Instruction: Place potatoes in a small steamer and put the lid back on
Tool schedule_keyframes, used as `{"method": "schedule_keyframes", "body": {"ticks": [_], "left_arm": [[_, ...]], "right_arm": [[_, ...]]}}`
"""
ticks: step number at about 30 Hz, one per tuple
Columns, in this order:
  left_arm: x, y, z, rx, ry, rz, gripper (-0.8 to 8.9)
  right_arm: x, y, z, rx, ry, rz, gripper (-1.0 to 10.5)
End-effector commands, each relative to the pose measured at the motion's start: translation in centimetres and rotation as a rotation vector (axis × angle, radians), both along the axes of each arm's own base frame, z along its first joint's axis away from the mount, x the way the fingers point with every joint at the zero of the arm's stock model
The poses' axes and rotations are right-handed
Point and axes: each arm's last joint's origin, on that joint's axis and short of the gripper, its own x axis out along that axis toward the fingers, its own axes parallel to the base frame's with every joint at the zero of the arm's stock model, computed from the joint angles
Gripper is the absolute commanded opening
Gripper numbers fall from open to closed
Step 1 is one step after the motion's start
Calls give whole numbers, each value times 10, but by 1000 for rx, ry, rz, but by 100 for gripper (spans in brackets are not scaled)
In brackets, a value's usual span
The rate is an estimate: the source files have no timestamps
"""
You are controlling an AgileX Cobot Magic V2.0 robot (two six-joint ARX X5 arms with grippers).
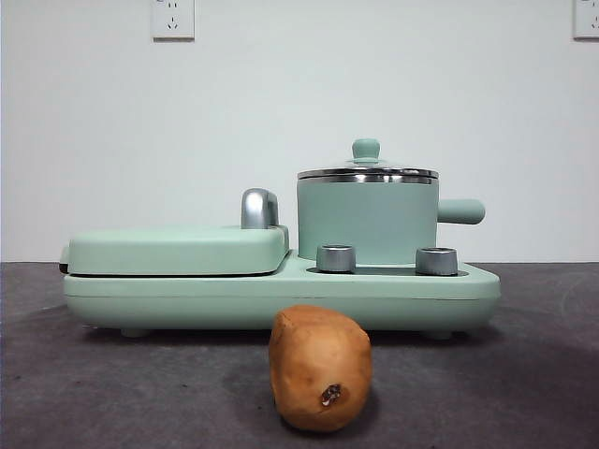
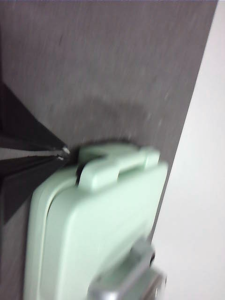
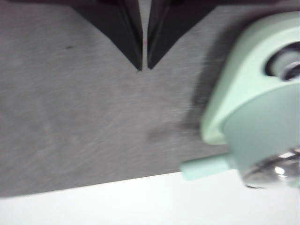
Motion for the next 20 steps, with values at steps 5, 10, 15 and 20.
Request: {"method": "schedule_keyframes", "body": {"ticks": [5, 10, 15, 20], "left_arm": [[-5, -7, 28, -119, 74, -133, 14], [-5, -11, 63, -125, 119, -204, 14], [3, -16, 99, -93, 154, -281, 14], [15, -23, 127, -87, 257, -383, 14]], "right_arm": [[-9, 5, 34, 253, -23, 72, 14], [-22, 6, 69, 265, 14, 99, 13], [-29, 10, 102, 255, 87, 214, 13], [-26, 13, 133, 241, 133, 347, 13]]}}
